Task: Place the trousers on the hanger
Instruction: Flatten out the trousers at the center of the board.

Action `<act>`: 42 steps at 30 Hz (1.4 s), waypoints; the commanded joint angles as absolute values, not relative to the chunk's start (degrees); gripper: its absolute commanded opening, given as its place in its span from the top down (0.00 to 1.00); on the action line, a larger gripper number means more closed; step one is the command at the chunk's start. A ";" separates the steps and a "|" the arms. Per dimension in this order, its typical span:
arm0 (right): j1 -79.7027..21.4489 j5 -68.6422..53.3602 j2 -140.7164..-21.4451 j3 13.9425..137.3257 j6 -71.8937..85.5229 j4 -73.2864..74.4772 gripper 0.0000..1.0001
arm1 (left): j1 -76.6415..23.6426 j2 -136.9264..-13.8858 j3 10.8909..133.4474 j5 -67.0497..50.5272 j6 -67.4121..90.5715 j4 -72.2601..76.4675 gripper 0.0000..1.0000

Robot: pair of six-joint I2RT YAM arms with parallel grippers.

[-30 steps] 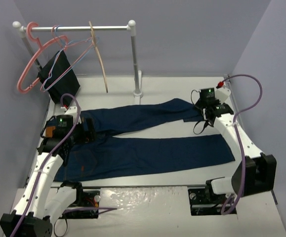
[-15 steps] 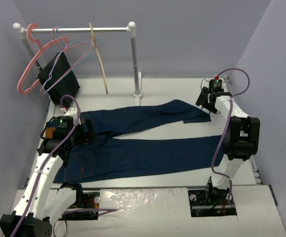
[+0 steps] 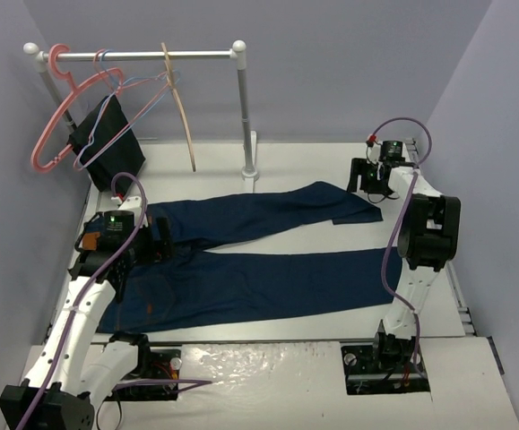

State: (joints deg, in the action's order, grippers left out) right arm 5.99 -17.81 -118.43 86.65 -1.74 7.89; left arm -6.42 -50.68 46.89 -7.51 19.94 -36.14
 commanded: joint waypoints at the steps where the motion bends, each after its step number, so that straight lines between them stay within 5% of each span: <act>1: 5.82 -22.34 -119.46 88.33 -4.94 7.17 0.31 | -6.64 -50.59 47.73 -7.91 19.16 -34.10 0.13; 7: 4.57 -26.02 -118.47 86.30 -7.64 7.21 0.44 | -6.60 -51.25 47.82 -7.48 19.16 -34.37 0.13; 11: 4.09 -25.29 -117.45 85.51 -7.30 7.31 0.92 | -6.61 -51.40 47.97 -7.55 19.16 -34.53 0.12; 13: 3.46 -23.22 -116.20 85.30 -7.50 7.57 1.00 | -6.67 -51.21 47.89 -7.56 19.16 -34.53 0.12; 25: -25.46 10.22 -96.64 72.34 -2.90 6.98 0.96 | -6.50 -51.25 47.95 -7.22 19.34 -34.49 0.12; 28: -36.11 12.88 -96.68 68.77 0.38 6.49 0.87 | -6.33 -51.62 47.99 -7.76 19.25 -34.28 0.12; 31: -41.78 8.96 -99.00 67.69 4.76 8.81 0.62 | -6.17 -51.85 47.99 -8.07 19.33 -34.28 0.13; 35: -45.42 5.64 -96.01 67.76 7.37 10.10 0.46 | -6.24 -51.68 47.81 -8.61 19.34 -34.02 0.13; 42: -38.15 8.80 -84.85 65.07 18.60 10.77 0.42 | -6.15 -51.77 47.97 -8.69 19.35 -34.00 0.12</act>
State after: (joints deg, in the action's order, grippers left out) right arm -44.82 6.24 -94.17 66.02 9.07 11.66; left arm -6.42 -51.70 46.89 -7.98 19.94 -36.14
